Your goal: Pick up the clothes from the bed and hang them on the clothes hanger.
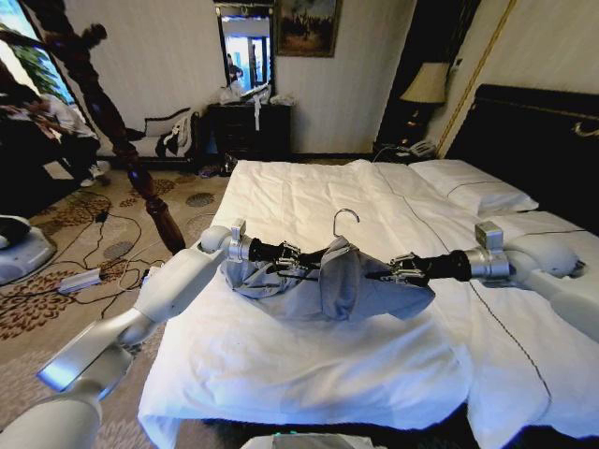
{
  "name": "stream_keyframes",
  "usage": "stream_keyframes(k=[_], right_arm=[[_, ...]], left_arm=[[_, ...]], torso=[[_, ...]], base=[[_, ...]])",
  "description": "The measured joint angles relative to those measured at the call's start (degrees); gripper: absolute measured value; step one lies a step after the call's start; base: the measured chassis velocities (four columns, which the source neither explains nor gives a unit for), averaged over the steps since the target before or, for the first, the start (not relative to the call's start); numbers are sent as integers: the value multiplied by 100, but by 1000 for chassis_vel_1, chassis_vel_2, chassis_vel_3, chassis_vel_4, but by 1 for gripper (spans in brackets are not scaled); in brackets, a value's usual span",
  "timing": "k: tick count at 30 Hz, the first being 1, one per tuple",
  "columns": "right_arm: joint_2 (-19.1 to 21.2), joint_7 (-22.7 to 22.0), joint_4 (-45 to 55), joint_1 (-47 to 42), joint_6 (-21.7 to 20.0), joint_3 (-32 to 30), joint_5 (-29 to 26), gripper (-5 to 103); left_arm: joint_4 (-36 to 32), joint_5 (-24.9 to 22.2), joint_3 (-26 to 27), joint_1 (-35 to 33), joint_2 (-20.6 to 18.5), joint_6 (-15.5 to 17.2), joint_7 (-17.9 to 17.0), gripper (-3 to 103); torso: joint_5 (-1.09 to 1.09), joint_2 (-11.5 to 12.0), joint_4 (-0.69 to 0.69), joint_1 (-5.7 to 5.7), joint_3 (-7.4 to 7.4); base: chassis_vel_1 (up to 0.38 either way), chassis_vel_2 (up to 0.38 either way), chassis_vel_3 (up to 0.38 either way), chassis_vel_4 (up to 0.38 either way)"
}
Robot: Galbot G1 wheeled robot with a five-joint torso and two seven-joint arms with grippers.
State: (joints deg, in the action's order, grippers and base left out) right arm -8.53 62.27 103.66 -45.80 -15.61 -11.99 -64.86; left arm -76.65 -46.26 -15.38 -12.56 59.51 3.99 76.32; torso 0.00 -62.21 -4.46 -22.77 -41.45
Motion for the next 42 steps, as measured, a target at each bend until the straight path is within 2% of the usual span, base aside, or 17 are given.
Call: stream_keyframes(k=[10, 12, 15, 19, 25, 29, 30, 33, 36, 39, 40, 41, 42], right_arm=[[22, -12, 25, 1, 41, 7, -83, 16], [24, -19, 20, -1, 39, 10, -88, 16], [26, -23, 21, -2, 41, 10, -96, 16], [26, -21, 17, -2, 123, 17, -126, 16], [20, -2, 16, -3, 140, 31, -159, 16], [13, 12, 11, -7, 140, 34, -161, 16], [9, 15, 10, -10, 140, 35, -158, 16], [-5, 33, 2, -19, 140, 35, -153, 16], [-8, 49, -10, -19, 140, 34, -152, 16], [-30, 66, -23, -18, 140, 4, -148, 16], [-30, 66, -23, -18, 140, 4, -148, 16], [-42, 69, -24, -16, 140, -13, -147, 16], [-65, 73, -20, -2, 142, -46, -147, 16]], left_arm=[[-34, -15, 9, 14, -29, -7, 11, 13], [-41, -37, 13, 15, -24, -18, 29, 22], [-40, -40, 13, 24, -24, -19, 40, 28], [-33, -40, 11, 37, -20, -19, 47, 49], [-13, -33, 13, 36, -13, -17, 55, 51], [-17, -33, 94, 9, 2, -17, 58, 48], [-30, -41, 153, -8, 9, -17, 58, 45], [-159, -132, 473, -97, -41, -17, 100, 59], [-223, -181, 674, -160, -141, -15, 175, 64], [-267, -321, 1082, -346, -372, 4, 256, 81], [-267, -321, 1082, -346, -372, 4, 256, 81], [-251, -354, 1188, -403, -421, 12, 239, 84], [-173, -391, 1354, -505, -490, 13, 9, 86]], torso=[[0, 0, 0, 0, 0], [0, 0, 0, 0, 0], [0, 0, 0, 0, 0], [0, 0, 0, 0, 0], [0, 0, 0, 0, 0], [0, 0, 0, 0, 0], [0, 0, 0, 0, 0], [0, 0, -1, 0, 0], [0, 0, -1, 0, 0], [0, 0, 0, 0, 0], [0, 0, 0, 0, 0], [0, 0, 1, 0, 0], [0, 0, 2, 1, 0]], base=[[0, 0, 0, 0], [0, 0, 0, 0], [0, 0, 0, 0], [0, 0, 0, 0], [0, 0, 0, 0], [0, 0, 0, 0], [0, 0, 0, 0], [0, 0, 0, 0], [0, 0, 0, 0], [0, 0, 0, 0], [0, 0, 0, 0], [0, 0, 0, 0], [0, 0, 0, 0]])
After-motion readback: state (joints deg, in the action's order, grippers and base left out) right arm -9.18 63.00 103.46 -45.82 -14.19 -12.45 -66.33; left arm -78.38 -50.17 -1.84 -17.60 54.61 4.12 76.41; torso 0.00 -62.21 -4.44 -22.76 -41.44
